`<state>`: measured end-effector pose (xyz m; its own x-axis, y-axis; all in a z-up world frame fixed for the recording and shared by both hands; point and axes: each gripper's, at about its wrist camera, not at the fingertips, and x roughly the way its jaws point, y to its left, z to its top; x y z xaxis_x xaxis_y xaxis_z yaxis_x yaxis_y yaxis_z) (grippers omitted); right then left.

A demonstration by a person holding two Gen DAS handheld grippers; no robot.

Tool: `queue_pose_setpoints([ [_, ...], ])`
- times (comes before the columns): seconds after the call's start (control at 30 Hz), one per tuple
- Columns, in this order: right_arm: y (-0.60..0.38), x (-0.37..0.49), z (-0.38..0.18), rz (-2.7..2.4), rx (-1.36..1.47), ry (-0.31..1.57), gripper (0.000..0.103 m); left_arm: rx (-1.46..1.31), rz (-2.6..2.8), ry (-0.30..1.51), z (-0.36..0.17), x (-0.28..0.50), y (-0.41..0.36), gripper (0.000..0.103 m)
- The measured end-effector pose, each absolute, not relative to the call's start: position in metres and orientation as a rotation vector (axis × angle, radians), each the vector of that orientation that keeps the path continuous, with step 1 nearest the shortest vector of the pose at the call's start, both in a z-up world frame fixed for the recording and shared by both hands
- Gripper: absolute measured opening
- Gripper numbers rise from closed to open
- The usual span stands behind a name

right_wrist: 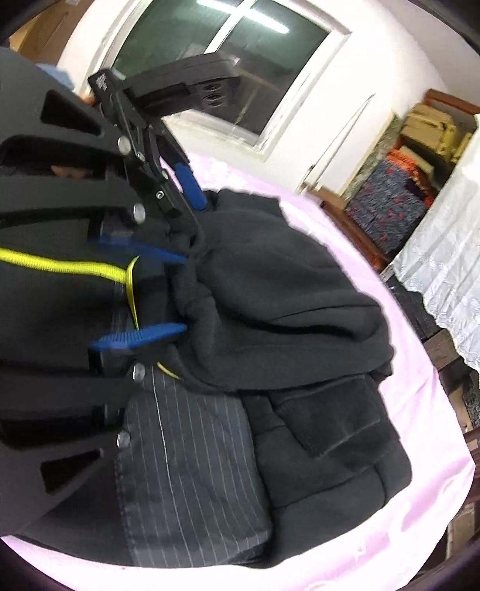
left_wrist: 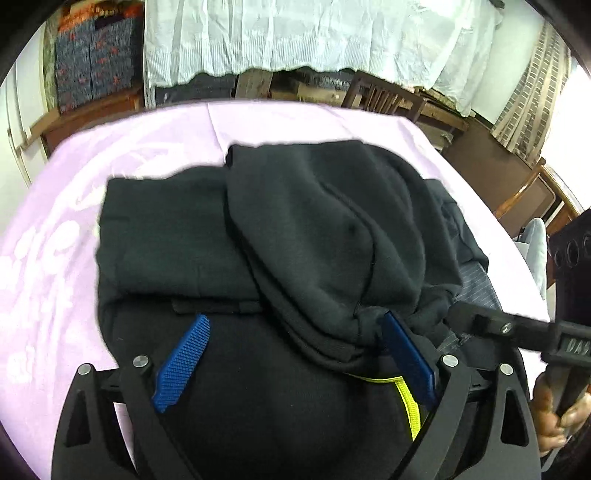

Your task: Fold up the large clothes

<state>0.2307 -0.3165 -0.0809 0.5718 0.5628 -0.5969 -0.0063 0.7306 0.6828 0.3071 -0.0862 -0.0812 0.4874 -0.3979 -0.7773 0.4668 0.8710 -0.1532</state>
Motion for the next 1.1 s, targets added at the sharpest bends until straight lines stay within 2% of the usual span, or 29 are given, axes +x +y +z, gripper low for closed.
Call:
queue_pose_setpoints([
  [0.17,-0.314,0.231,-0.078,0.338,0.645,0.921,0.043,0.174,-0.519,0.938,-0.097,0.305,-0.102,0.095],
  [0.3,-0.311,0.235,-0.087,0.342,0.618,0.945,0.044,0.132,-0.536,0.969,-0.105,0.313,-0.095,0.098],
  [0.5,-0.32,0.233,-0.087,0.372,0.663,0.932,0.048,0.116,-0.548,0.973,-0.097,0.312,-0.091,0.097],
  [0.63,-0.332,0.221,-0.065,0.34,0.605,0.861,0.05,0.091,-0.523,0.878,-0.062,0.301,-0.069,0.096],
  [0.73,-0.354,0.201,-0.05,0.306,0.595,0.791,0.059,0.028,-0.496,0.838,-0.046,0.292,-0.033,0.096],
  [0.93,-0.41,0.172,-0.067,0.251,0.694,0.798,0.06,-0.065,-0.445,0.93,-0.069,0.292,0.03,0.096],
  [1.1,-0.434,0.168,-0.089,0.235,0.778,0.837,0.062,-0.143,-0.497,1.001,-0.083,0.306,0.034,0.095],
])
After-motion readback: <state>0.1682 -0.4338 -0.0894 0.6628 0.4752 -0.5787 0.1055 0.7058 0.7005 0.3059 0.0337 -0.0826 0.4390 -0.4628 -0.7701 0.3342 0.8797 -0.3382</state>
